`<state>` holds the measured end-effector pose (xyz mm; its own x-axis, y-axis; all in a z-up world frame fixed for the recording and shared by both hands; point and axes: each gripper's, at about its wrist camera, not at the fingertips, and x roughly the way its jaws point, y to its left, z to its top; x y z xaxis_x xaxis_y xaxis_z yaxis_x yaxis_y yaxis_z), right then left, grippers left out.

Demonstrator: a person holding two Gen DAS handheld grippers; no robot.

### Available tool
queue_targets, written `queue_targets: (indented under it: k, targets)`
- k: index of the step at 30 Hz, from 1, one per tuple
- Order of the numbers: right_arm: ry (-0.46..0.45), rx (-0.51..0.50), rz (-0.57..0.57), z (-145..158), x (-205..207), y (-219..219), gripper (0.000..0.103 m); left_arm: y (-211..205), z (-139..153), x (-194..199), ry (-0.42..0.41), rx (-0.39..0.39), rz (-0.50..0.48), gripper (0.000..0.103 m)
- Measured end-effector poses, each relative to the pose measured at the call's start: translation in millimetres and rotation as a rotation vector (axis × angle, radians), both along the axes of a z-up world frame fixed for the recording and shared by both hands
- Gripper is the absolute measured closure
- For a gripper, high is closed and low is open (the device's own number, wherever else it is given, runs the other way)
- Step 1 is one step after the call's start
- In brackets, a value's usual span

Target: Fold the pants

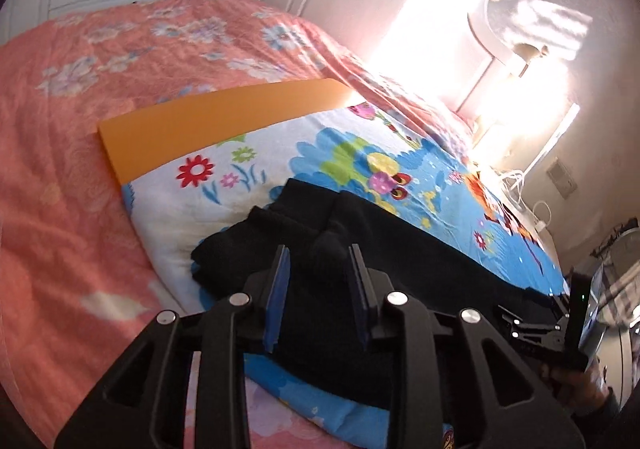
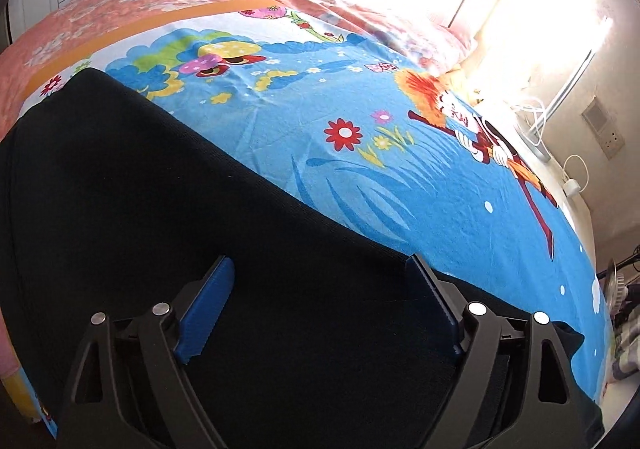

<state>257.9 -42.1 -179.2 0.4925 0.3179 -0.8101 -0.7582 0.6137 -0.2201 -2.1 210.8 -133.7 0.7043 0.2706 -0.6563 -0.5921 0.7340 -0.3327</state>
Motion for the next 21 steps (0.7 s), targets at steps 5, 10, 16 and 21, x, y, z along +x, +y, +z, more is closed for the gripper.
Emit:
queue_targets:
  k: [5,10,16,21]
  targets:
    - [-0.003,0.030,-0.020,2.8,-4.5,-3.8,0.015,-39.8,-28.1,62.4,0.181,0.165,-0.200,0.056]
    - [0.019,0.168,-0.043,33.1,-25.2,-33.2,0.015,-18.1,-55.9,41.4,0.290,0.133,-0.080,0.077]
    - [0.090,0.245,-0.008,33.2,-73.6,-51.3,0.015,-39.5,-27.8,24.8,0.164,0.143,-0.158,0.064]
    - [0.131,0.137,-0.015,3.8,-83.3,-48.3,0.015,-53.7,-53.1,29.7,0.342,0.232,-0.212,0.063]
